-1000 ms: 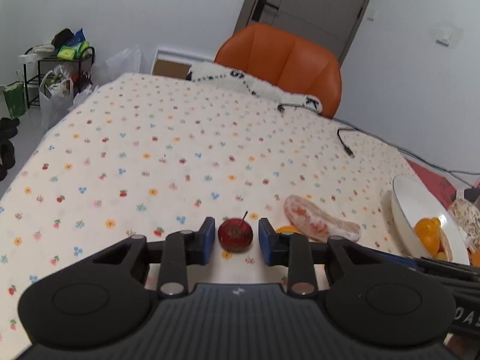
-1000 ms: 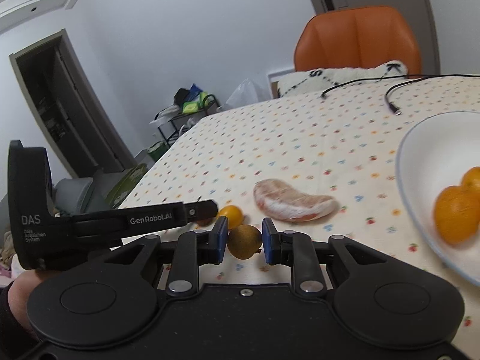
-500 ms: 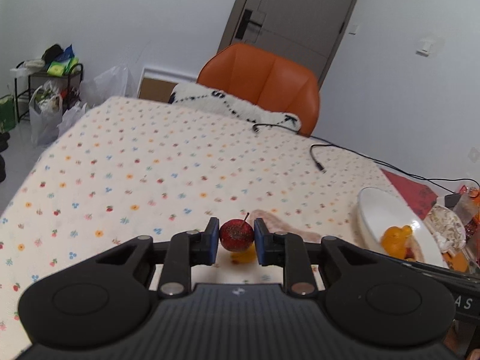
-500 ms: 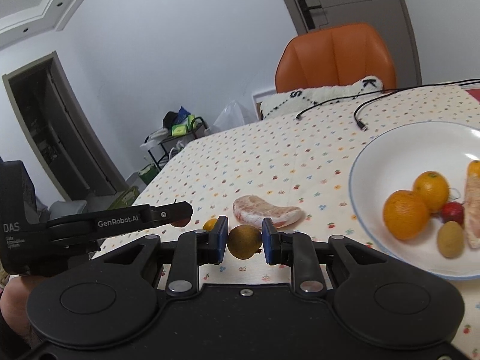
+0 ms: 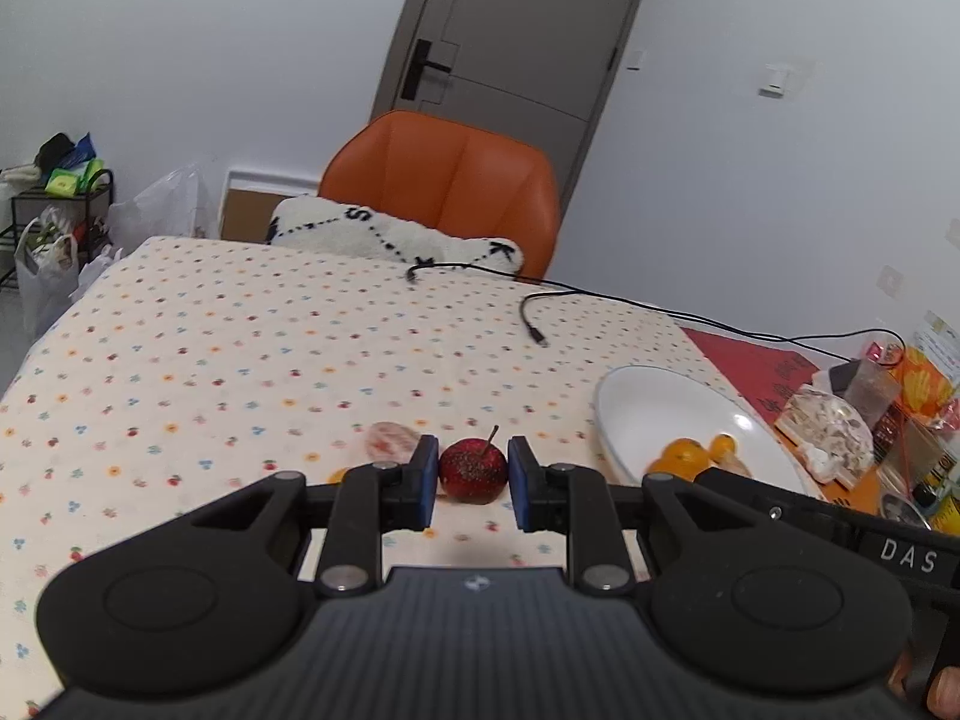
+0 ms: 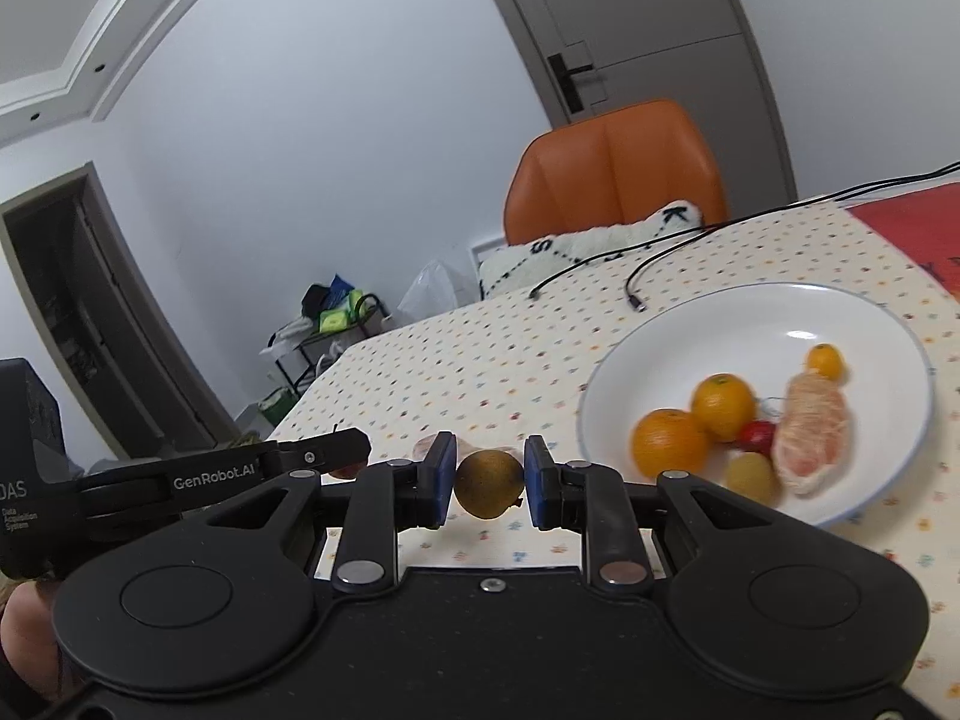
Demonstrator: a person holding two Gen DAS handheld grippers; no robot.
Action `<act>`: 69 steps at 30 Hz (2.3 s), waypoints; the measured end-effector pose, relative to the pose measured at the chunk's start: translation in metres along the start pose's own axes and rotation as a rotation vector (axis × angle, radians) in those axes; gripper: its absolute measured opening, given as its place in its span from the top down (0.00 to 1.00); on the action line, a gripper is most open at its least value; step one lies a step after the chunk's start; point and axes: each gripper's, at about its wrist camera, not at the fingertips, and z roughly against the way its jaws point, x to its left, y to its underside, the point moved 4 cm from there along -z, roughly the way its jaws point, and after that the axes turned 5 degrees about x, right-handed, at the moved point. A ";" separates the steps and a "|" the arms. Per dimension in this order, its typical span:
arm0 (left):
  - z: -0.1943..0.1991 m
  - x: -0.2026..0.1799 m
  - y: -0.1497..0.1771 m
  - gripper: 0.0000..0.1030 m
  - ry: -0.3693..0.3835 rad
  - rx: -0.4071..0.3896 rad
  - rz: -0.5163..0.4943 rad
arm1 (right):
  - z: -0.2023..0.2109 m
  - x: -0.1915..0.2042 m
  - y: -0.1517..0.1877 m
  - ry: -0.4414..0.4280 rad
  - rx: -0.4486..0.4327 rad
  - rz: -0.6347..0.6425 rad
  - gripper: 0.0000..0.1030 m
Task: Organize fruits
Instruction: 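Carry the kiwi and apple onto the white plate and open both tools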
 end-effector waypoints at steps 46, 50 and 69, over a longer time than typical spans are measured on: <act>-0.046 -0.129 0.015 0.78 0.141 0.050 -0.139 | 0.065 -0.109 -0.001 0.130 -0.111 -0.127 0.78; -0.055 -0.126 0.016 0.75 0.138 0.077 -0.126 | 0.057 -0.111 -0.005 0.139 -0.101 -0.118 0.78; -0.046 -0.070 0.002 0.34 0.041 0.060 -0.019 | 0.038 -0.102 -0.025 0.182 -0.129 -0.092 0.48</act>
